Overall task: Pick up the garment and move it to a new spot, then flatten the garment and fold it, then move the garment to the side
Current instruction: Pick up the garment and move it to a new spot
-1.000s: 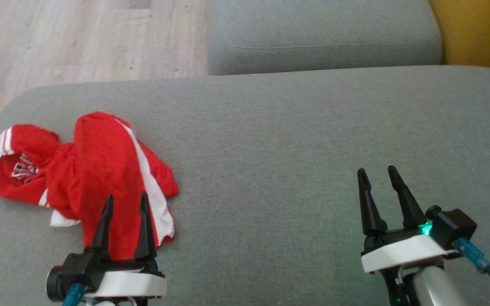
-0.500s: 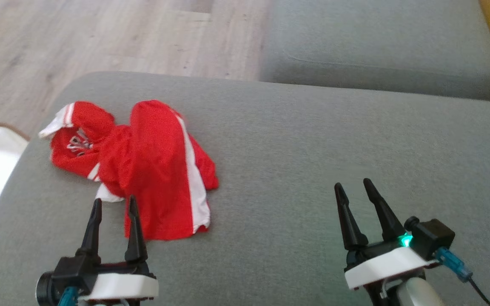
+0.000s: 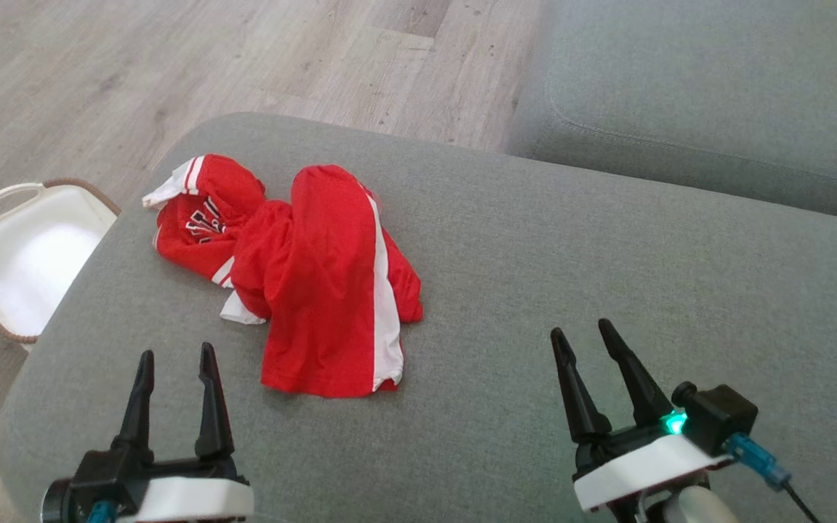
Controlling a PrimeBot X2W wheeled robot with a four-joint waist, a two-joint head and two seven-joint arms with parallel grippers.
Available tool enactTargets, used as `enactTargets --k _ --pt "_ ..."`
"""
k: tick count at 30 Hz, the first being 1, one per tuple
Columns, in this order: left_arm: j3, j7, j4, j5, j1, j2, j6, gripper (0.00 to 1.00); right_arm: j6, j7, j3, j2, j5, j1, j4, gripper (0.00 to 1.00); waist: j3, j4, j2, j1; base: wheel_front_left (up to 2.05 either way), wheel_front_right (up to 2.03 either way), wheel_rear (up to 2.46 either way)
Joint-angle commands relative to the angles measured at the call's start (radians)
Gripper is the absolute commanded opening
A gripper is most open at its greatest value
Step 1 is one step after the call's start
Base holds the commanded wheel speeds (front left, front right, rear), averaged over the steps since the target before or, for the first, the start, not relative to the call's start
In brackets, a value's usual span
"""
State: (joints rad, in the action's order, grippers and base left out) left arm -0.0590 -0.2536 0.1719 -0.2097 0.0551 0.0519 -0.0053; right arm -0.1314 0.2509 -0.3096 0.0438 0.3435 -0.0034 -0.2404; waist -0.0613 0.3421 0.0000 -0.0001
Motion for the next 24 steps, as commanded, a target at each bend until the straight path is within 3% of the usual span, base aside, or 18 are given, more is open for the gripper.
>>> enactTargets --k 1,5,10,16,24 --pt "0.041 -0.008 -0.038 0.016 -0.039 -0.001 -0.005 1.00 0.001 0.011 -0.024 0.006 0.003 -0.012 0.032 1.00 0.008 0.000 0.0000 0.0001 0.00 0.00 0.00" --pt "0.062 -0.008 -0.031 0.023 -0.072 0.016 -0.016 1.00 0.001 0.011 -0.023 0.006 -0.003 -0.021 0.036 1.00 0.038 -0.009 0.0000 0.0001 0.00 0.00 0.00" --pt "0.055 0.021 0.028 0.036 -0.192 0.085 -0.057 1.00 0.001 0.011 -0.011 0.006 -0.020 -0.047 0.048 1.00 0.101 -0.036 0.0000 0.0001 0.00 0.00 0.00" --pt "-0.010 0.171 0.127 0.029 -0.427 0.183 -0.110 1.00 0.001 0.011 0.017 0.006 -0.048 -0.090 0.058 1.00 0.189 -0.076 0.0000 0.0001 0.00 0.00 0.00" --pt "-0.102 0.401 0.309 -0.039 -0.664 0.251 -0.124 1.00 0.001 0.011 0.049 0.006 -0.062 -0.131 0.068 1.00 0.268 -0.130 0.0000 0.0001 0.00 0.00 0.00"
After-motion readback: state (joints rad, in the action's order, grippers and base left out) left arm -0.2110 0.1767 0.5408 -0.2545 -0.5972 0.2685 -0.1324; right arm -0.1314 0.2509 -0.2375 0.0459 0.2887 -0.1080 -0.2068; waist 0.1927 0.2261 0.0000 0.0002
